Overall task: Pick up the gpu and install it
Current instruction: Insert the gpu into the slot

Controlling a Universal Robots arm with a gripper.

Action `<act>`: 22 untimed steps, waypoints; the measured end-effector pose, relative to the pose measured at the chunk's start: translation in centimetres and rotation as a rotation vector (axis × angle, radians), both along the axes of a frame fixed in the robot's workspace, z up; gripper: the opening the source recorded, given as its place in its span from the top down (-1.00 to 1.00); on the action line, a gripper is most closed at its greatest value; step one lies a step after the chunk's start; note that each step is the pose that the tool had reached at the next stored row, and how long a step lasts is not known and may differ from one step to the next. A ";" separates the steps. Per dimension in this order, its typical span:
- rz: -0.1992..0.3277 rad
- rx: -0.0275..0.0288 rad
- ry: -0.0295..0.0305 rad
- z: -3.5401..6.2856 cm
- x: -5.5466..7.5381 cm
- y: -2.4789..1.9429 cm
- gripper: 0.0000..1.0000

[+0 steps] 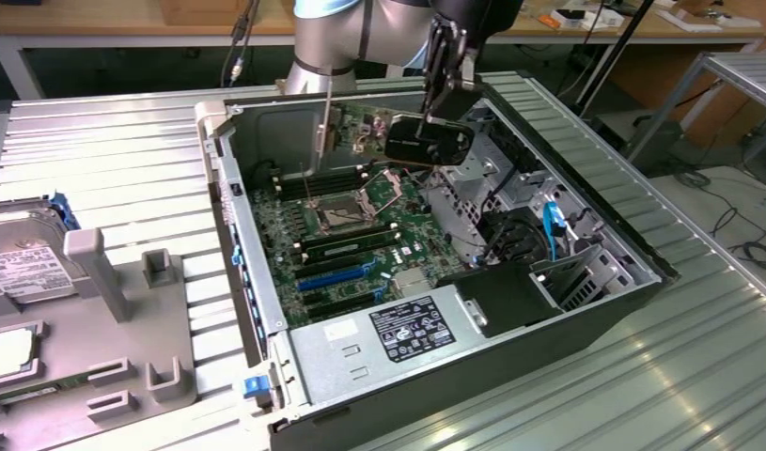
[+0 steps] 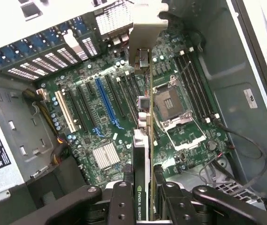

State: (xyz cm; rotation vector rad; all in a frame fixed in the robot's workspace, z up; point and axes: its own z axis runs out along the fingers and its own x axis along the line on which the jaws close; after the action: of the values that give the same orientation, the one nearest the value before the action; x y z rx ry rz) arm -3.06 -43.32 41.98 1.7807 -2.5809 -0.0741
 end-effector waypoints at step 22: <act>0.355 -0.0002 -0.0010 -0.10 -0.1 0.00 0.46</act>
State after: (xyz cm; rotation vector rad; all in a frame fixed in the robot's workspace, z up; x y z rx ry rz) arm -3.15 -43.32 41.88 2.2033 -2.2205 -0.0701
